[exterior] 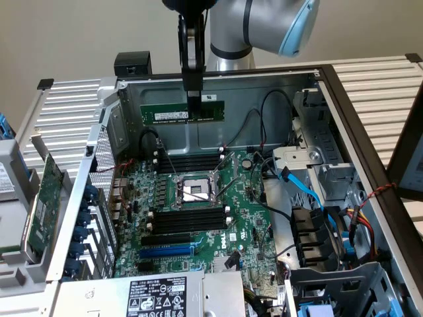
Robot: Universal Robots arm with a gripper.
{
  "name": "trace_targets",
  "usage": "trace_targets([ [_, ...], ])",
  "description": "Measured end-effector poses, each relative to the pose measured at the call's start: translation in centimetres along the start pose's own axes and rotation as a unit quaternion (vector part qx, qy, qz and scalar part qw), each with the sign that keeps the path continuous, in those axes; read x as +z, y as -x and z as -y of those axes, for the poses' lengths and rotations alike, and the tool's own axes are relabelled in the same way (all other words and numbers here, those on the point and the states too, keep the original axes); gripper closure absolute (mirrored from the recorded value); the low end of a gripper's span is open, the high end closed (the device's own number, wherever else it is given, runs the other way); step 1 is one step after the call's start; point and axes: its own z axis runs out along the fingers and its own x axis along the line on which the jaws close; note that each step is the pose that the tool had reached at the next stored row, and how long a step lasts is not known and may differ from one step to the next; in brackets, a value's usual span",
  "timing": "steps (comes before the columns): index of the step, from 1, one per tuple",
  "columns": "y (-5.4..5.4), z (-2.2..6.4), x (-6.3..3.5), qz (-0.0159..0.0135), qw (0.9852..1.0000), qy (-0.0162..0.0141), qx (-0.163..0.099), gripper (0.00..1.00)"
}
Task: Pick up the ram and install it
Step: 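Insert the ram into the slot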
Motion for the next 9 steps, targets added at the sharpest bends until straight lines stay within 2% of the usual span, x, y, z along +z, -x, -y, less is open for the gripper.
trace_targets([
  [9,0.0,0.02,1.65,0.0002,1.0,0.0,0.001,0.88],
])
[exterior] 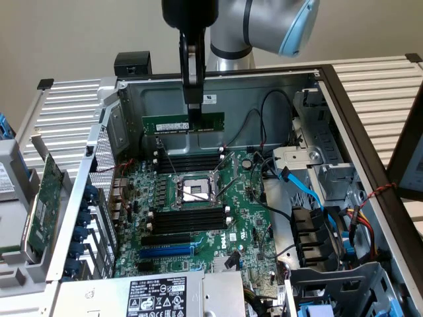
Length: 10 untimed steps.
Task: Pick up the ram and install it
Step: 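Insert the ram into the slot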
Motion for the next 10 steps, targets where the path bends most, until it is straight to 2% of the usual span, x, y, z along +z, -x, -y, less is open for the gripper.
trace_targets([
  [10,-0.1,0.02,1.76,0.0001,1.0,-0.0001,0.0,0.88],
])
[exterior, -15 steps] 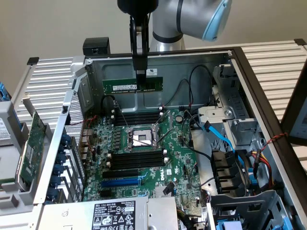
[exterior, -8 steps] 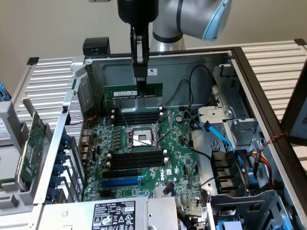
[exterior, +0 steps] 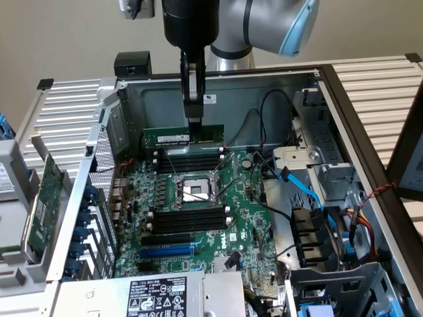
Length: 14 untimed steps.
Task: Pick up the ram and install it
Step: 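Insert the ram into the slot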
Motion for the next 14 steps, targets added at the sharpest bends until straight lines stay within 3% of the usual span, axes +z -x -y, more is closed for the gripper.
trace_targets([
  [14,-0.66,0.03,0.69,0.0,1.0,0.0,0.002,0.88],
])
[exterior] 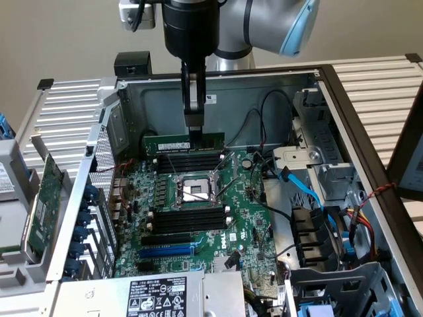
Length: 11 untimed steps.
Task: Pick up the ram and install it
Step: 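Insert the ram into the slot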
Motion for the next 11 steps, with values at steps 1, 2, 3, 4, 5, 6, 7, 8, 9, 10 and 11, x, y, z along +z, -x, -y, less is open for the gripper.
trace_targets([
  [1,-0.09,0.01,0.01,0.0,1.0,0.0001,0.0,0.88],
  [2,-0.19,0.01,0.02,-0.0001,1.0,0.0001,0.0,0.88],
  [3,-0.27,0.02,0.04,0.0,1.0,0.0,0.0,0.88],
  [4,-0.36,0.02,0.05,-0.0001,1.0,0.0001,0.0,0.88],
  [5,-0.46,0.03,0.07,0.0,1.0,0.0,0.0,0.88],
  [6,-0.53,0.03,0.1,0.0,1.0,0.0,0.0,0.88],
  [7,-0.6,0.03,0.12,-0.0001,1.0,0.0001,0.0,0.88],
  [8,-0.64,0.04,0.17,0.0,1.0,0.0,0.001,0.88],
  [9,-0.67,0.03,0.21,0.0001,1.0,0.0,0.001,0.88],
  [10,-0.7,0.04,0.24,0.0,1.0,0.0,0.001,0.88],
  [11,-0.72,0.04,0.26,-0.0001,1.0,0.0,0.001,0.88],
])
